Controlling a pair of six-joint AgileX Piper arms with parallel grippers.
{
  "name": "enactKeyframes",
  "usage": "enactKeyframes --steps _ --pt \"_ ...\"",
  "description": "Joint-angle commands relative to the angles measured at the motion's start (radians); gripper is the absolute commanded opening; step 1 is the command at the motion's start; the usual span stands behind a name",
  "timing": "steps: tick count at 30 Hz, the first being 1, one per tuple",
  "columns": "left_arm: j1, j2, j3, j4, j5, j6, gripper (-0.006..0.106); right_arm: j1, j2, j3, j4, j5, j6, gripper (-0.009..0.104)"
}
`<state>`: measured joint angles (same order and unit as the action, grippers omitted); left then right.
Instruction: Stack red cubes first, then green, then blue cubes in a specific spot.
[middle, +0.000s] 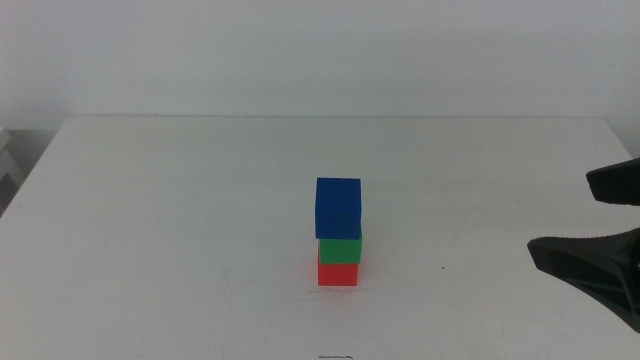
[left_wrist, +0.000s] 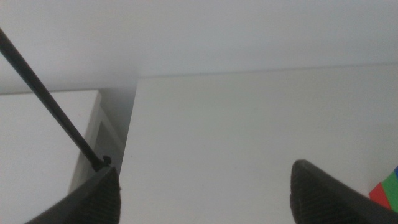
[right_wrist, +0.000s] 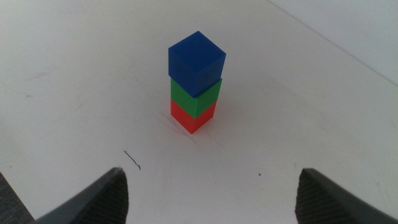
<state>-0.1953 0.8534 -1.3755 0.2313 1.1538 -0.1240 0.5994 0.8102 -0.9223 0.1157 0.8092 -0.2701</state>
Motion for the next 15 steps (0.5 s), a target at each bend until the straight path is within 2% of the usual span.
enactKeyframes --steps 1,11,15 --pt "0.000 -0.032 -0.015 0.007 -0.068 -0.001 0.094 -0.006 -0.005 -0.025 0.002 -0.064 -0.013 0.092" --pt "0.000 -0.054 -0.017 0.015 -0.057 -0.001 0.094 -0.006 -0.005 -0.025 0.002 -0.064 -0.013 0.092" --pt "0.000 -0.107 0.063 -0.008 -0.166 -0.001 0.094 -0.006 -0.008 -0.014 0.001 -0.066 -0.013 0.092"
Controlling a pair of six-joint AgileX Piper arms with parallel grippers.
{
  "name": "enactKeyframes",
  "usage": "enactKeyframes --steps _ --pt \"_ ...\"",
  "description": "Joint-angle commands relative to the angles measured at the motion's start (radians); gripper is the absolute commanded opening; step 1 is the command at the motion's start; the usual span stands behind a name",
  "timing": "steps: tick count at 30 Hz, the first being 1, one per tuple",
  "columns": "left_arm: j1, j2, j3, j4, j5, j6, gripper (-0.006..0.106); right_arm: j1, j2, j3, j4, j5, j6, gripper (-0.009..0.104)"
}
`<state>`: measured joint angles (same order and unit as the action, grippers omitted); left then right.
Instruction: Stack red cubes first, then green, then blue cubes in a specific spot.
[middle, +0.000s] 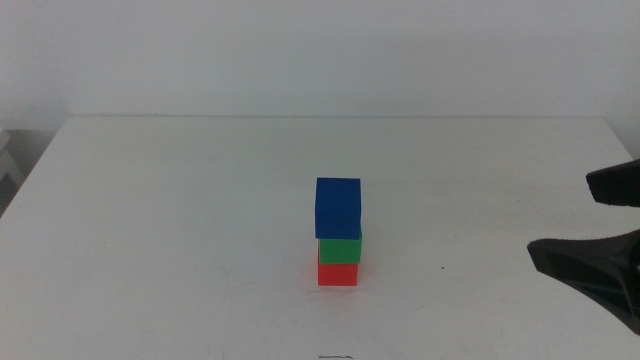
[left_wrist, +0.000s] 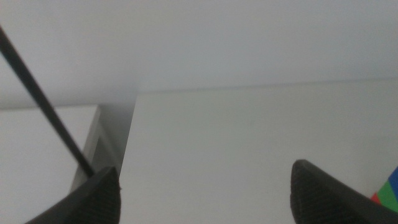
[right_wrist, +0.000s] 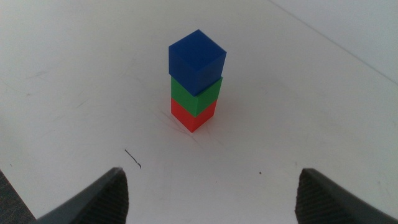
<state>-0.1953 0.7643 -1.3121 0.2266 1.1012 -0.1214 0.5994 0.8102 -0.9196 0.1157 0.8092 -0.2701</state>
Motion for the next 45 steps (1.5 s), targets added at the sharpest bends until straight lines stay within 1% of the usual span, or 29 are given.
enactKeyframes --steps 1,4,6,8,11,13,17,23,28,32,38,41,45 --pt "0.000 -0.036 0.035 -0.003 -0.156 -0.004 0.094 -0.006 -0.016 -0.016 0.001 -0.066 -0.013 0.092" --pt "0.000 -0.097 0.138 -0.003 -0.297 -0.004 0.094 -0.007 -0.047 -0.008 -0.036 -0.097 -0.013 0.092" --pt "0.000 -0.144 0.223 -0.003 -0.412 -0.004 0.094 -0.017 -0.069 0.011 -0.067 -0.174 -0.013 0.092" --pt "0.000 -0.185 0.305 -0.009 -0.514 -0.004 0.094 -0.055 -0.099 0.041 -0.083 -0.276 -0.013 0.092" --pt "0.000 -0.245 0.434 -0.048 -0.647 -0.004 0.094 -0.146 -0.152 0.111 -0.080 -0.456 -0.013 0.092" --pt "0.000 -0.282 0.521 -0.078 -0.695 -0.004 0.094 -0.219 -0.197 0.176 -0.062 -0.555 -0.013 0.092" --pt "0.000 -0.326 0.671 -0.123 -0.738 -0.004 0.094 -0.349 -0.305 0.319 -0.035 -0.654 -0.013 0.092" --pt "0.000 -0.372 0.864 -0.126 -0.753 -0.004 0.094 -0.523 -0.527 0.558 -0.015 -0.673 -0.013 0.092" --pt "0.000 -0.485 1.018 -0.127 -0.836 -0.004 0.094 -0.610 -0.721 0.750 -0.009 -0.670 -0.013 0.092" --pt "0.000 -0.599 1.117 -0.127 -0.877 -0.004 0.094 -0.633 -0.837 0.842 -0.009 -0.668 -0.013 0.092" --pt "0.001 -0.721 1.227 -0.116 -0.876 -0.004 0.094 -0.634 -0.842 0.931 -0.010 -0.670 -0.013 0.092" --pt "0.003 -0.771 1.283 -0.116 -0.877 -0.004 0.094 -0.634 -0.842 0.931 -0.019 -0.637 -0.013 0.092" --pt "0.055 -0.798 1.342 -0.116 -0.874 -0.004 0.094 -0.634 -0.842 0.931 -0.021 -0.642 -0.013 0.092"
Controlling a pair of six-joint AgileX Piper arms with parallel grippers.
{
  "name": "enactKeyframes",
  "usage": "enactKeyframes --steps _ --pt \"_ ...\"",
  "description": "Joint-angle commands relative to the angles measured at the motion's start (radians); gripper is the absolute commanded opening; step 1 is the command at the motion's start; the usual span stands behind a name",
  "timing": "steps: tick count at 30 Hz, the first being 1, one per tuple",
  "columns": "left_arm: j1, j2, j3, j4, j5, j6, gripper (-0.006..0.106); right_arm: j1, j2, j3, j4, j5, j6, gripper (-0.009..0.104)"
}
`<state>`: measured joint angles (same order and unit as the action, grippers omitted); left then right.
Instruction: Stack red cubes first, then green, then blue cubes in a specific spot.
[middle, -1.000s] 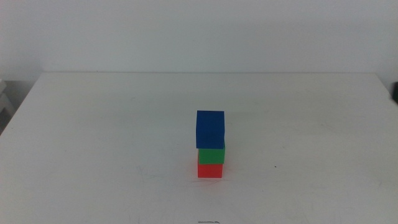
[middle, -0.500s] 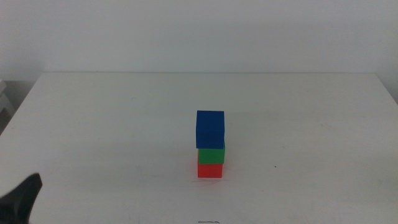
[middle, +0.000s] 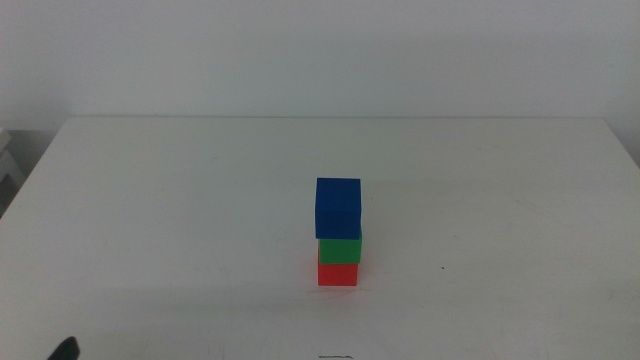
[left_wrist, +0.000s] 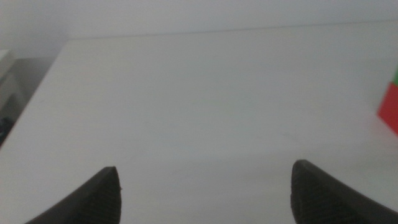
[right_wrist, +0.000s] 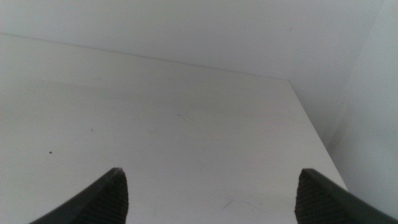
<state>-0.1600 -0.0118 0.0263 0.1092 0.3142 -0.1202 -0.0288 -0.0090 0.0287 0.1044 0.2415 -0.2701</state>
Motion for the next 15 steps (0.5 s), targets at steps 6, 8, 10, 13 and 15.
enactKeyframes --steps 6,8,10,13,15 --pt "0.109 -0.023 0.000 0.001 -0.155 -0.005 0.094 -0.006 -0.023 -0.017 -0.010 -0.071 -0.013 0.092" --pt "0.115 -0.023 0.000 0.001 -0.164 -0.005 0.094 -0.006 -0.023 -0.017 -0.010 -0.071 -0.013 0.092" --pt "0.115 -0.023 0.000 0.001 -0.163 -0.005 0.094 -0.006 -0.023 -0.017 -0.010 -0.071 -0.013 0.092" --pt "0.115 -0.022 0.000 0.001 -0.161 -0.005 0.094 -0.006 -0.023 -0.017 -0.010 -0.071 -0.013 0.092" --pt "0.115 -0.022 0.000 0.001 -0.161 -0.005 0.094 -0.006 -0.023 -0.017 -0.010 -0.071 -0.013 0.092"
